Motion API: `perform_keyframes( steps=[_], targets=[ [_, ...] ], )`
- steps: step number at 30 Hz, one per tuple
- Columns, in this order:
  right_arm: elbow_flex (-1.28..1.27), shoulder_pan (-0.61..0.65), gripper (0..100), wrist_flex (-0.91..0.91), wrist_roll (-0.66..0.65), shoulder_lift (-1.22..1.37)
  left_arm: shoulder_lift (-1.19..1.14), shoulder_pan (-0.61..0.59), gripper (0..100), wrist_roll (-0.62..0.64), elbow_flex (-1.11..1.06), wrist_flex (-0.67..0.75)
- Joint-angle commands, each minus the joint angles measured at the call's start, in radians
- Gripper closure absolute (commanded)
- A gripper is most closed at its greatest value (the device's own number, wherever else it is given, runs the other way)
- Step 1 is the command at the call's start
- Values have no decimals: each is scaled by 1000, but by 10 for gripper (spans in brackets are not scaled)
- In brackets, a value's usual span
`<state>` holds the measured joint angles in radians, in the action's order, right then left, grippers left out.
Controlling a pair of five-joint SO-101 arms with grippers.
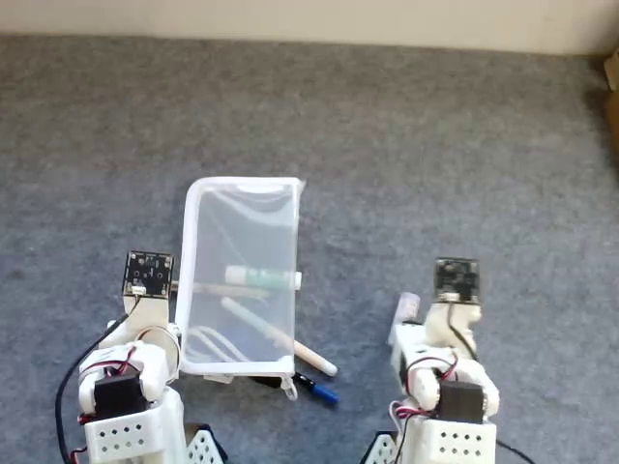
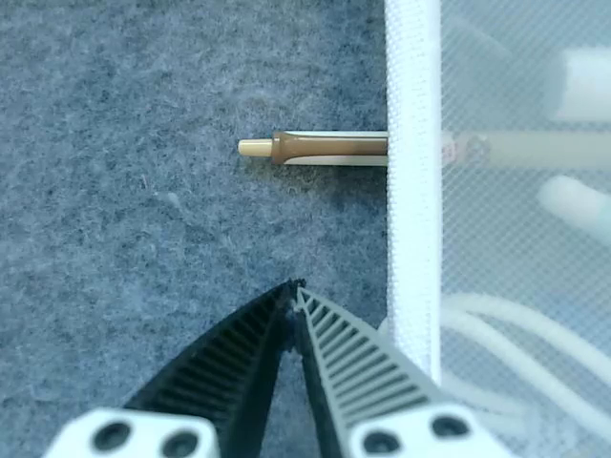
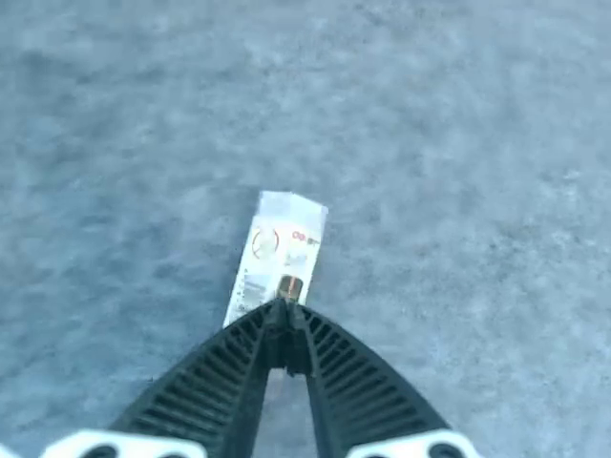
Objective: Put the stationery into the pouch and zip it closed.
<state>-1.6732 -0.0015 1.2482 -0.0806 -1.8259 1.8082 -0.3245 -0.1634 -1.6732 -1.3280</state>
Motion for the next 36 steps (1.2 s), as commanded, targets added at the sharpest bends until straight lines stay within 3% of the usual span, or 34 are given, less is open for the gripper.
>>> perform_keyframes(
  steps=[1,5,21,36],
  targets=[
    [-127,163,993,7,5,-16,5,-10,993,11,-22,-8],
    [-127,242,993,7,5,-16,5,-10,993,11,-22,-8],
    [-127,251,993,5,3,-16,5,-10,993,11,-22,-8],
    [-127,544,993,5,3,-16,5,-10,993,11,-22,-8]
  ],
)
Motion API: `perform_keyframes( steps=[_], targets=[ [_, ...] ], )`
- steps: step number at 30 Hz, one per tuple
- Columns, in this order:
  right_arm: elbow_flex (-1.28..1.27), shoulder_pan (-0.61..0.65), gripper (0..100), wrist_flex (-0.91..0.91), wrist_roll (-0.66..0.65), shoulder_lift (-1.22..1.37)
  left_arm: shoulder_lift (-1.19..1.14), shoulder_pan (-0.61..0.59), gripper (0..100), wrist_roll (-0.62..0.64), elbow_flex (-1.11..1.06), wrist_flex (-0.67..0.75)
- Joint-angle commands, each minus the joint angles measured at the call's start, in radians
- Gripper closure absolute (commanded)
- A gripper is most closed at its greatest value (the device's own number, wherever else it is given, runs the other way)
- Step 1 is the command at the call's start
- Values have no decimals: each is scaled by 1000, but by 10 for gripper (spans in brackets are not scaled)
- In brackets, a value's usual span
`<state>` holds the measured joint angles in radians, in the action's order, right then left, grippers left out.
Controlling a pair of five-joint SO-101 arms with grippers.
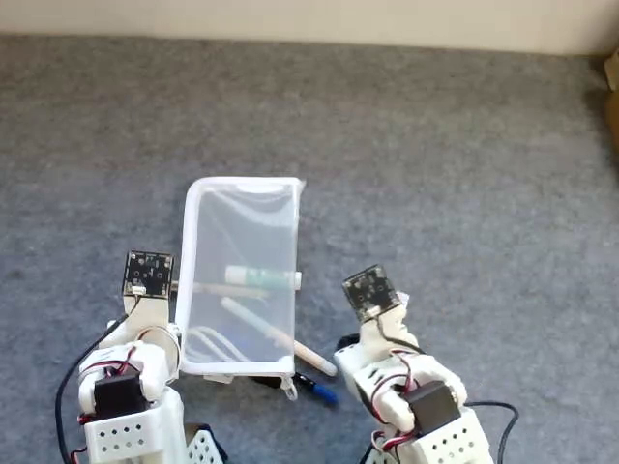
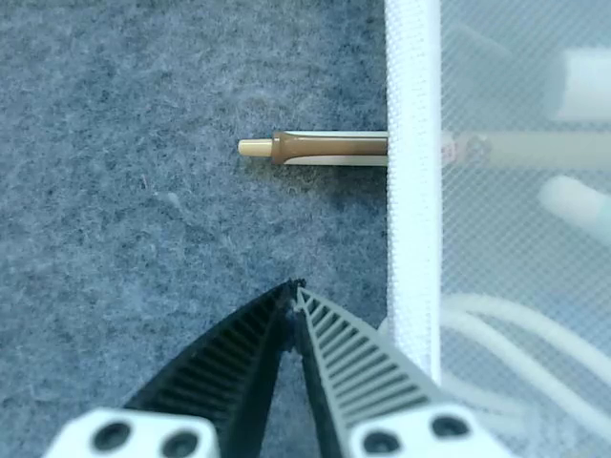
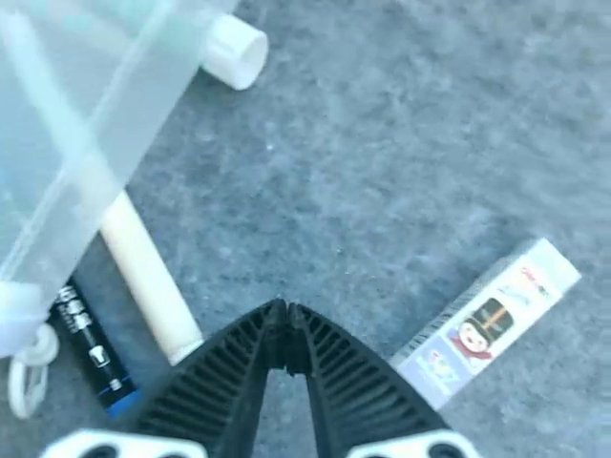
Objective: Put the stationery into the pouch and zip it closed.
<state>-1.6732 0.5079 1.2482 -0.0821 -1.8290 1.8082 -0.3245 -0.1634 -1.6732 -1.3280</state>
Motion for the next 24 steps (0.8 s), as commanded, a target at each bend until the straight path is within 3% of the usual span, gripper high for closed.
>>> perform_keyframes(
  steps=[1,11,24],
  targets=[
    [-127,42,993,7,6,-13,5,-10,993,11,-22,-8],
    [-127,263,993,7,6,-16,5,-10,993,11,-22,-8],
    [-127,280,993,7,5,-16,5,-10,993,11,-22,-8]
  ],
)
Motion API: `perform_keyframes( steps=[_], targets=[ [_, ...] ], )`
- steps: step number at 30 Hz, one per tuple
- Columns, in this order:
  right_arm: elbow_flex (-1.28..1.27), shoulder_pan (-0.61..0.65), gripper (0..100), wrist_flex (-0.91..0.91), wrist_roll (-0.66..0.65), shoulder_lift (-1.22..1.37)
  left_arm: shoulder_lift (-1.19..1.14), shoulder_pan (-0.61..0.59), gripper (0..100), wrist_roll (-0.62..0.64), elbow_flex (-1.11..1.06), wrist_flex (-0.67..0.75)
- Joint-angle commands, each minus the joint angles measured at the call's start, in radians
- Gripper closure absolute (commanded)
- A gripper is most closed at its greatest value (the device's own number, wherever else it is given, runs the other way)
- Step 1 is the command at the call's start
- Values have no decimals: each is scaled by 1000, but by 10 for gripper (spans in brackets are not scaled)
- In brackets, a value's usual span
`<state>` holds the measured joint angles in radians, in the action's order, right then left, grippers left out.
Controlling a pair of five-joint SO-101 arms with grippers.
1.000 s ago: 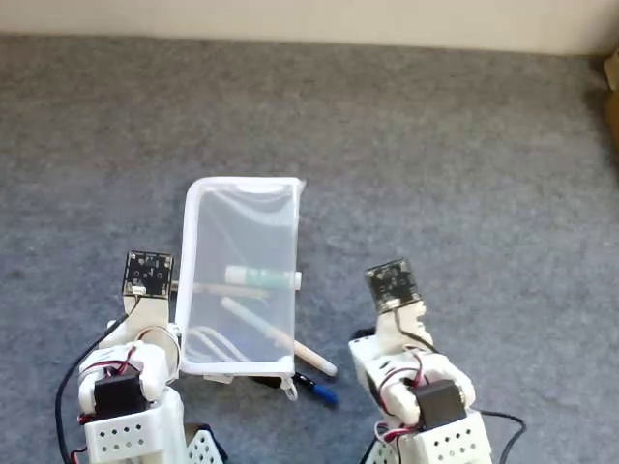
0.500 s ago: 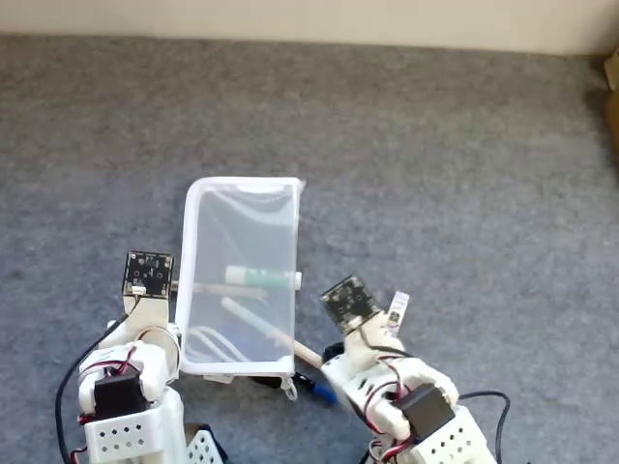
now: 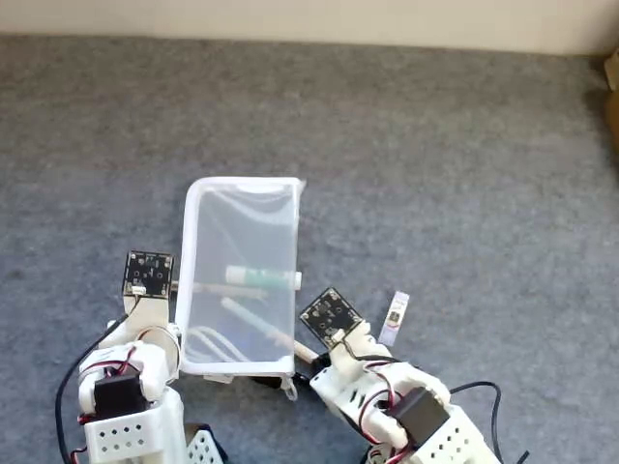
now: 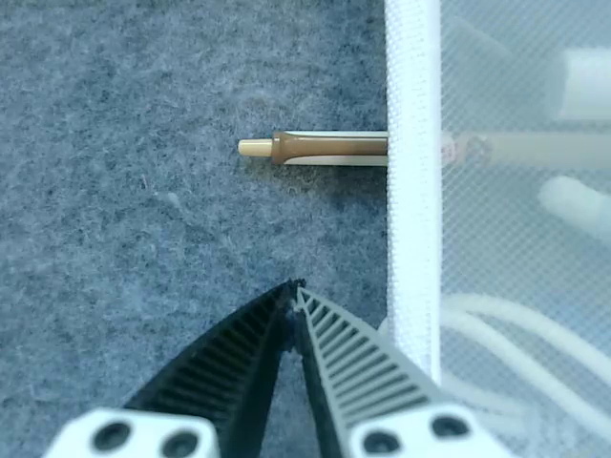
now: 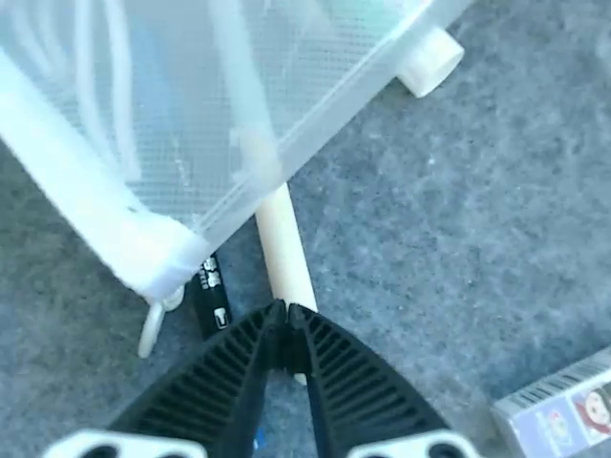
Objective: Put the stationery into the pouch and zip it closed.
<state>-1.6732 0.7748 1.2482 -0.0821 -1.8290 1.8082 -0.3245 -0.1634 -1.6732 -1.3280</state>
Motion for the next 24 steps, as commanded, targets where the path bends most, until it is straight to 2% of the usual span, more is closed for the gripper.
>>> perform_keyframes(
  steps=[1,24],
  targets=[
    [-127,13,993,7,5,-16,5,-10,993,11,-22,-8],
    [-127,12,993,4,6,-8,5,-10,993,11,-22,-8]
  ],
)
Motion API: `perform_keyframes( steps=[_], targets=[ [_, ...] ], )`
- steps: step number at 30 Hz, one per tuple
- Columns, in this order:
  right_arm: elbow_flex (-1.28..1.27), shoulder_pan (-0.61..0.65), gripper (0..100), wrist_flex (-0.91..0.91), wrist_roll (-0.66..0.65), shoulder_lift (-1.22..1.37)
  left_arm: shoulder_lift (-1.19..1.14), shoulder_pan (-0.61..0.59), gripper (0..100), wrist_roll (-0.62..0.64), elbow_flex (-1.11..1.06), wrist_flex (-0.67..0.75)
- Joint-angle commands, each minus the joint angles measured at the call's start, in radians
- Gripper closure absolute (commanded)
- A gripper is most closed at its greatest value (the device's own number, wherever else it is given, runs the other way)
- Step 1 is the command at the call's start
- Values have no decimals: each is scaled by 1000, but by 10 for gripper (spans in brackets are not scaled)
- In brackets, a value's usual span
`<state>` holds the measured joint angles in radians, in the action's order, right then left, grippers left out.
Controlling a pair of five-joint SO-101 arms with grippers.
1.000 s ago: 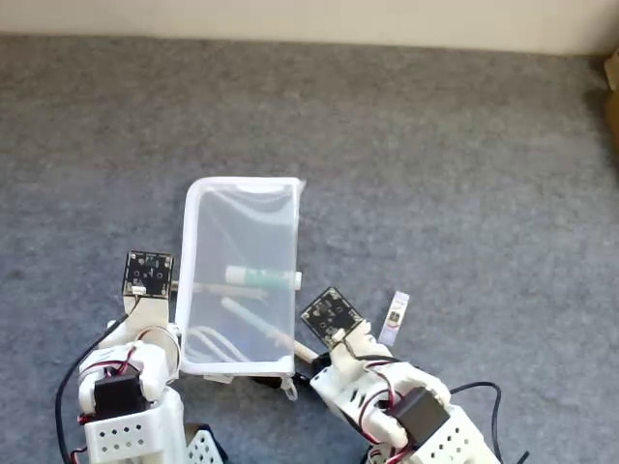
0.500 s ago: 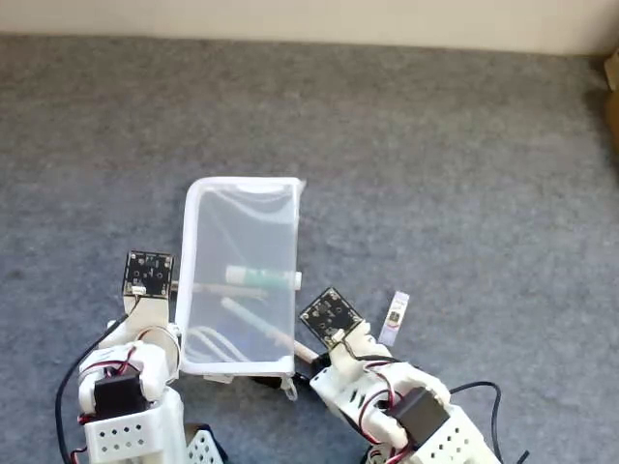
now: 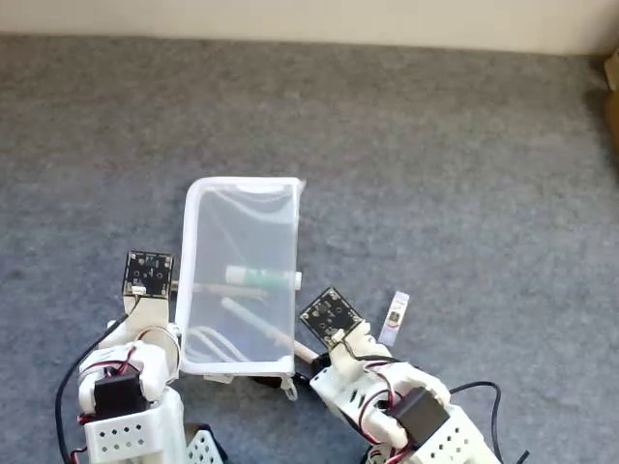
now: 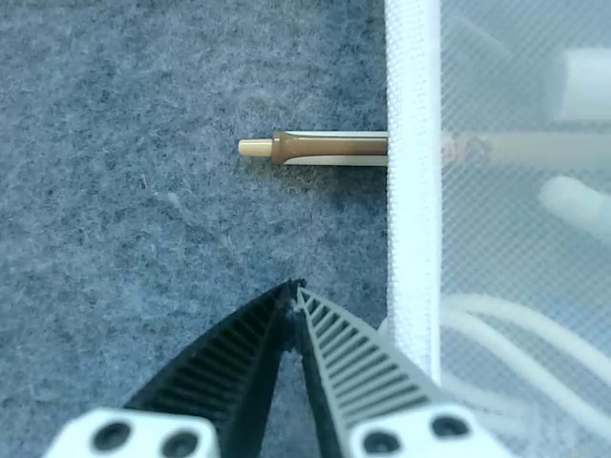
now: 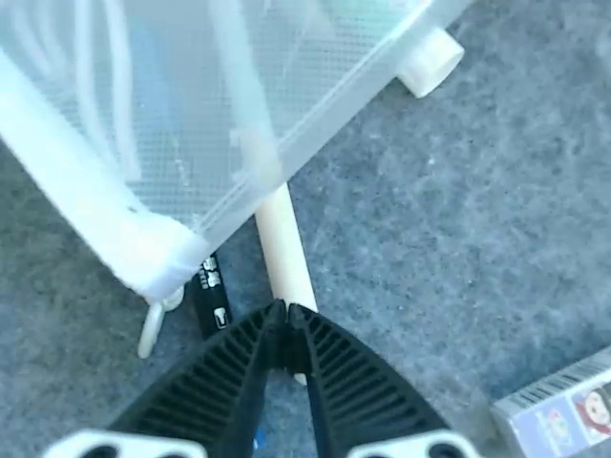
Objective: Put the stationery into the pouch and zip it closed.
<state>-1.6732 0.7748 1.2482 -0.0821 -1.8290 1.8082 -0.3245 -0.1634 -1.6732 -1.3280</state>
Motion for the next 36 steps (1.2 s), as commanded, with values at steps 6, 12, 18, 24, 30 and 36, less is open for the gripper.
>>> perform_keyframes(
  steps=[6,12,18,24,30,36],
  targets=[
    [-119,8,993,1,5,-8,5,-10,993,11,-22,-8],
    [-41,5,993,10,5,-8,5,-10,993,11,-22,-8],
    [54,-90,994,8,49,-8,5,-10,993,11,-22,-8],
    [219,-47,994,10,164,-5,5,-10,993,11,-22,-8],
    [295,90,994,8,255,36,5,-10,993,11,-22,-8],
    [344,157,991,-27,324,255,5,-10,993,11,-22,-8]
  ],
)
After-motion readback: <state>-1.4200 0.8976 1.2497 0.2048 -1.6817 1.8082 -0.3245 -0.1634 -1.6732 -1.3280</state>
